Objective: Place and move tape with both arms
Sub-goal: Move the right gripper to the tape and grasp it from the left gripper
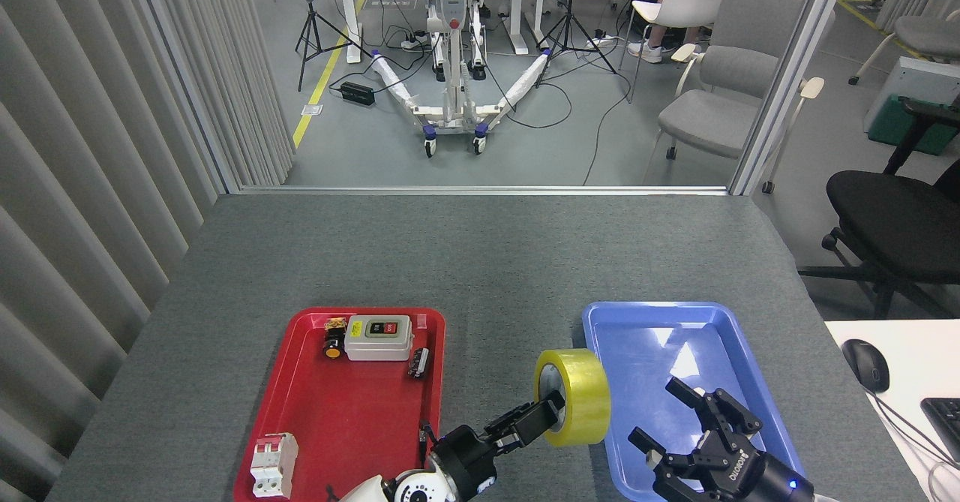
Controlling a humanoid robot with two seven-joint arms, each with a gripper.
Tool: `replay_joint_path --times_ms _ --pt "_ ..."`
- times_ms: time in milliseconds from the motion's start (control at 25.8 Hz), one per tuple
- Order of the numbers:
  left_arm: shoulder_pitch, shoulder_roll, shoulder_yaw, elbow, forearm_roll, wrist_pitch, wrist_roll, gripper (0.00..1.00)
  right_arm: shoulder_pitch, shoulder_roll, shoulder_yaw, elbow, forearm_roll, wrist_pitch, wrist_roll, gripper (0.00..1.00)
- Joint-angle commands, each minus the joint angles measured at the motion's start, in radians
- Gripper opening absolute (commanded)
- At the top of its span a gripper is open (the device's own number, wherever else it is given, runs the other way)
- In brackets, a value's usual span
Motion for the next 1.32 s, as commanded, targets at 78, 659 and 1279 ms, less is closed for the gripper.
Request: replay_joint_path --times_ms 78,659,1279 --pt "0.001 0.0 0.001 0.002 0.0 -0.005 -0.006 0.0 -0.044 -0.002 0.073 0.006 -0.006 0.0 0.001 1.0" --pt "0.001 -0.003 0.007 -0.001 -0.002 -0.019 -0.061 0.0 -0.077 0.014 0.188 0.008 -0.006 0.0 0.024 1.0" --pt "0.001 0.009 0.007 -0.001 -0.012 -0.062 -0.064 0.03 -0.089 0.012 0.22 0.008 0.0 0.0 0.023 0.15"
